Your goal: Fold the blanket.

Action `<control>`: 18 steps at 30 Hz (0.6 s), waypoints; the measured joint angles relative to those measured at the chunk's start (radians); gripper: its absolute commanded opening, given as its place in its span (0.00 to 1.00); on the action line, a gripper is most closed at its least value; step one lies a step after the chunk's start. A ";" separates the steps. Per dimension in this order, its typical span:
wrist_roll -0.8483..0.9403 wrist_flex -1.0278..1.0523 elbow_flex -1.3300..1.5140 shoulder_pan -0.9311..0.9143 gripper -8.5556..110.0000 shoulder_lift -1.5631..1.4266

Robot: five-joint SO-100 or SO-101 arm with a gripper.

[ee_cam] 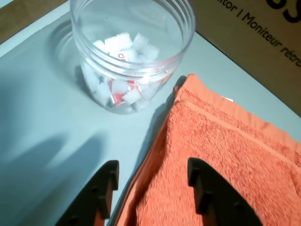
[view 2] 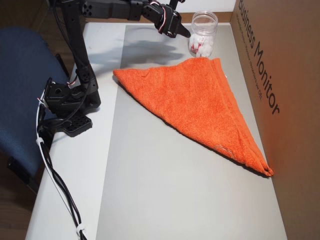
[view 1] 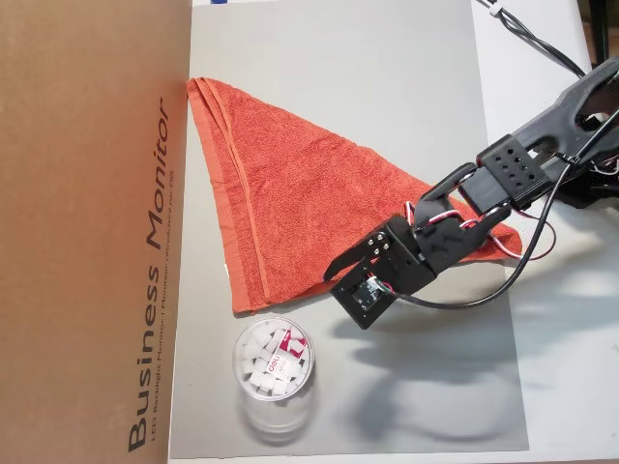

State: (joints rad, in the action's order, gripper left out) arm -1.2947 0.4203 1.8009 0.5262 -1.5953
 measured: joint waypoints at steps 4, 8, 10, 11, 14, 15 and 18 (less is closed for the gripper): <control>-0.153 0.133 0.000 0.000 0.19 -0.100; -0.230 0.267 0.000 -0.002 0.19 -0.207; -0.238 0.324 0.000 -0.003 0.19 -0.252; -0.238 0.362 0.002 -0.003 0.19 -0.282; -0.238 0.472 0.002 -0.006 0.19 -0.374; -0.238 0.514 0.002 -0.009 0.19 -0.408; -0.233 0.630 0.002 -0.017 0.19 -0.497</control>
State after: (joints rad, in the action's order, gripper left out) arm -1.5278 1.0508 1.8024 0.5093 -2.0923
